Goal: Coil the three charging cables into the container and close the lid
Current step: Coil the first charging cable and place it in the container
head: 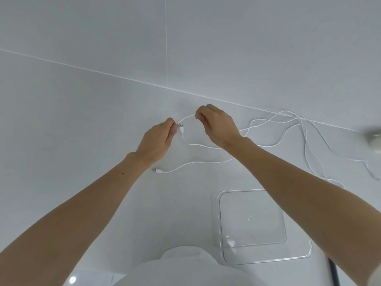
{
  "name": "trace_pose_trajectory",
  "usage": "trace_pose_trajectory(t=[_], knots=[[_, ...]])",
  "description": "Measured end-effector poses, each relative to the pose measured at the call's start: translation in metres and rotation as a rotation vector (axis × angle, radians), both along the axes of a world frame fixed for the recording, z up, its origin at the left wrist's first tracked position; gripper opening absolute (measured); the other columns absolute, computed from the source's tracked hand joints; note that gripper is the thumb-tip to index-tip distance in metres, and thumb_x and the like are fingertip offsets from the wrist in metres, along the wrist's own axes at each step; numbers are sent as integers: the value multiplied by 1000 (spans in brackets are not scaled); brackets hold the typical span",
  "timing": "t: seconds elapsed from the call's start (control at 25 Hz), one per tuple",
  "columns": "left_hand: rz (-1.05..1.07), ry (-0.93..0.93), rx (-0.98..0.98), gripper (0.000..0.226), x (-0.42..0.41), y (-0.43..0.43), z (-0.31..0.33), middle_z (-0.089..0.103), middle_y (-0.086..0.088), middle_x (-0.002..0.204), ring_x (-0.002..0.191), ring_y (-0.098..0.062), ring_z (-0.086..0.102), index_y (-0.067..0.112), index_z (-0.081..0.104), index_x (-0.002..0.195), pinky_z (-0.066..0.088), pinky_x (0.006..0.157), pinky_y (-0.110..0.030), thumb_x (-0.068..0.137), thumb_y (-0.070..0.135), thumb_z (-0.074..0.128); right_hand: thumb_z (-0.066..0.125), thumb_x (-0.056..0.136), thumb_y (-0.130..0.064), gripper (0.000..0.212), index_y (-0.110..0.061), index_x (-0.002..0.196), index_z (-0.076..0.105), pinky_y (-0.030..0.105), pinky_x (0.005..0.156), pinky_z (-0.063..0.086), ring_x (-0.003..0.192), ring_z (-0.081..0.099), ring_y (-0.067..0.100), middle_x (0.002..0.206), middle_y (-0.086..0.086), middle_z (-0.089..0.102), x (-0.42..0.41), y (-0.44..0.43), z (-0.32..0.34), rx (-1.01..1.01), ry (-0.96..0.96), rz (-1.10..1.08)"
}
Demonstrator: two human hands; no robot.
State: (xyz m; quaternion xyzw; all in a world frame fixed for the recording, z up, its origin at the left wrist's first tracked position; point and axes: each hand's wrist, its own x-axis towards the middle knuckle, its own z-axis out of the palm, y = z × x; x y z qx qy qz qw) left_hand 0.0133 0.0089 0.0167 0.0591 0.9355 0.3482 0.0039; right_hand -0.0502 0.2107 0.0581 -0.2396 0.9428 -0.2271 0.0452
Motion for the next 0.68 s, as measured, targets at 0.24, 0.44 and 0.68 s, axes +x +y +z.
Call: trace_pose_trajectory(t=[0.24, 0.44, 0.68], knots=[[-55, 45, 158, 29, 19, 24, 40, 34, 9, 50, 45, -11, 36, 14, 48, 85, 27, 47, -25, 106, 28, 35, 47, 104, -20, 22, -6, 103, 64, 45, 69, 52, 80, 59, 29, 95, 6, 66, 26, 34, 43, -169, 73, -61], [-66, 50, 330, 39, 36, 61, 76, 31, 9, 51, 46, -10, 28, 14, 44, 75, 26, 47, -20, 106, 35, 35, 49, 103, -19, 18, -10, 97, 64, 38, 67, 49, 73, 55, 22, 85, -4, 61, 49, 66, 77, -322, 155, -134], [-103, -59, 539, 41, 61, 117, 123, 36, 11, 57, 51, -8, 35, 16, 39, 68, 43, 53, -23, 106, 29, 38, 50, 100, -26, 17, -16, 94, 63, 34, 63, 46, 66, 54, 24, 72, -12, 56, 70, 109, 113, -473, 216, -252]])
